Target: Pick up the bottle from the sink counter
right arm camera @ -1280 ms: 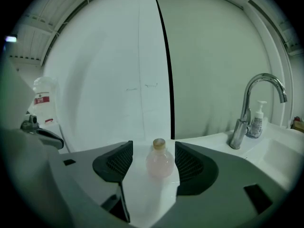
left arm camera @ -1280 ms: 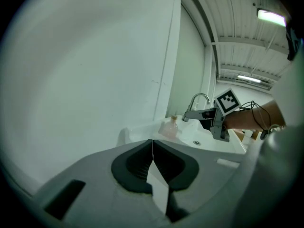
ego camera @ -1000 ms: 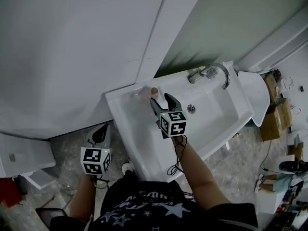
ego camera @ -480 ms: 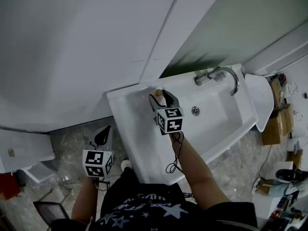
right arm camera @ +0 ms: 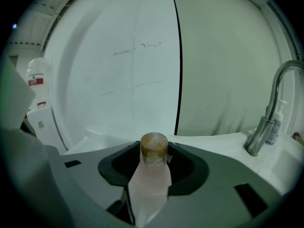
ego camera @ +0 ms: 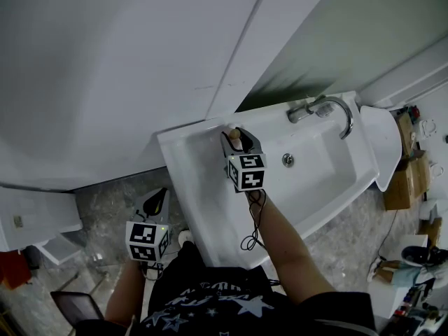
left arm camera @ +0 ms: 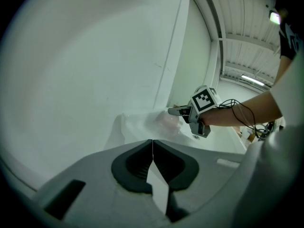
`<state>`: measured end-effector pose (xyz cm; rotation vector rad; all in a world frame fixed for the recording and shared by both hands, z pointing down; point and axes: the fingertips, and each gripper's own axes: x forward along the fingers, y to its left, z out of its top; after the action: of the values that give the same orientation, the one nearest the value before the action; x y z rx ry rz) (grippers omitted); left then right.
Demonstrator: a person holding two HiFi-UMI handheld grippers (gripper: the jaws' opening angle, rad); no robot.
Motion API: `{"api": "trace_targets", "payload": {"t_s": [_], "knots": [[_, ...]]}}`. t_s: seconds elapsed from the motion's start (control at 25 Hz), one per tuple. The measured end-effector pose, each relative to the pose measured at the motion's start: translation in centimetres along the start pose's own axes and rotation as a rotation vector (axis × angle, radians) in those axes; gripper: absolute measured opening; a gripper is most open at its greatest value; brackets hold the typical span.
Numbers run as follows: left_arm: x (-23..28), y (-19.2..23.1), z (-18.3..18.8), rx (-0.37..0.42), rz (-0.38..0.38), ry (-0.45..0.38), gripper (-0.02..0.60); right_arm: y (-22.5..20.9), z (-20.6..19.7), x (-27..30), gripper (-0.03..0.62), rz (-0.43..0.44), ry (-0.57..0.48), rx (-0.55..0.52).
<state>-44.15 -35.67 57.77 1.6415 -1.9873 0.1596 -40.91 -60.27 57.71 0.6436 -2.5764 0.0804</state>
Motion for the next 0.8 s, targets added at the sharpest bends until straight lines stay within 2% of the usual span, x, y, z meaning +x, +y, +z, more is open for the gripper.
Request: {"api": "trace_targets", "payload": {"t_s": [0.12, 0.4, 0.8], "knots": [[-0.2, -0.3, -0.1, -0.003, -0.008, -0.004, 0.02, 0.2, 0.3, -0.2, 0.143, 0.001, -0.007, -0.004], [-1.1, -0.4, 0.3, 0.006, -0.017, -0.033, 0.02, 0.5, 0.6, -2.3, 0.141, -0.014, -0.015, -0.013], [-3.3, -2.3, 1.7, 0.068, -0.036, -0.093, 0.02, 0.2, 2.1, -10.6, 0.141, -0.035, -0.076, 0.056]]}}
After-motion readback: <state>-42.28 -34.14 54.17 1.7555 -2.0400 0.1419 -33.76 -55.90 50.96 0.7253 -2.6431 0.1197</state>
